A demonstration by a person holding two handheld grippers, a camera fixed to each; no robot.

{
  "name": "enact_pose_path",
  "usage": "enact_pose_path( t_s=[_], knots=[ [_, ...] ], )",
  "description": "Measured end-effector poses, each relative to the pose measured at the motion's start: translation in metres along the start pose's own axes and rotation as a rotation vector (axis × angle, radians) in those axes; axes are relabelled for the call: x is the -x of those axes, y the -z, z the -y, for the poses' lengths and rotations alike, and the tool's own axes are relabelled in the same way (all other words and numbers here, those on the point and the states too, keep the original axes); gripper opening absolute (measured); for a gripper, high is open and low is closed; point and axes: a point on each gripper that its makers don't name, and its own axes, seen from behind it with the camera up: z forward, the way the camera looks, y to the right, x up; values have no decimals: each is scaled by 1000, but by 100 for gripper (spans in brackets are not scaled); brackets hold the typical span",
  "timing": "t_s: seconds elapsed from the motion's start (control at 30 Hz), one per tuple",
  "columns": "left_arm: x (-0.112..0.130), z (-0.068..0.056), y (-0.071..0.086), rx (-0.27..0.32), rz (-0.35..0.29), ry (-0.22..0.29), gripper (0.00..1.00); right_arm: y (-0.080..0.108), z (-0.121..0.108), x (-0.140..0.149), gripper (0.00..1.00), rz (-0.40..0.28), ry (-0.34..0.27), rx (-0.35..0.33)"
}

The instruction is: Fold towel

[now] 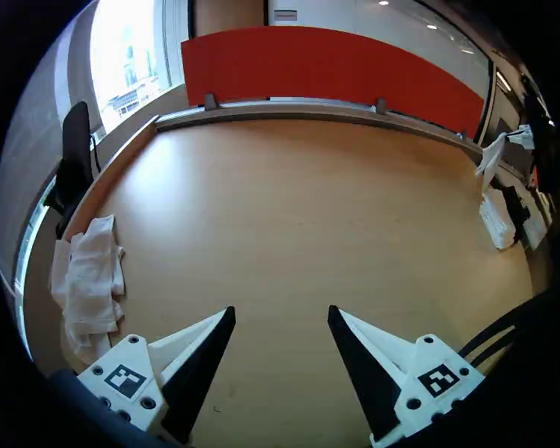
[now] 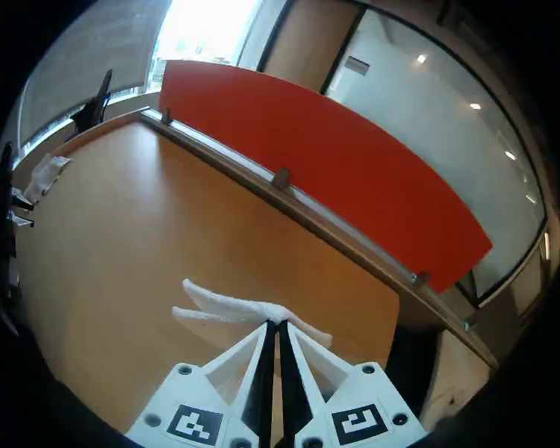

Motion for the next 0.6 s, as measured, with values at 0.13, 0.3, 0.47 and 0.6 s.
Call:
enact_pose_path(
  t_s=[0.13,0.3,0.47,0.6],
  knots=[
    [-1,-2,0,1,-1,-2,92,3,-6,5,4,6,-11,7],
    [-3,-4,0,3,-3,-7,92,7,-10,11,4,10,-18,12],
    [-3,-7,0,7,-4,-10,92,12,-12,18,4,15,-26,18],
    [-4,-10,0,11,-4,-17,92,19,-14,28,4,24,-36,24]
  ],
)
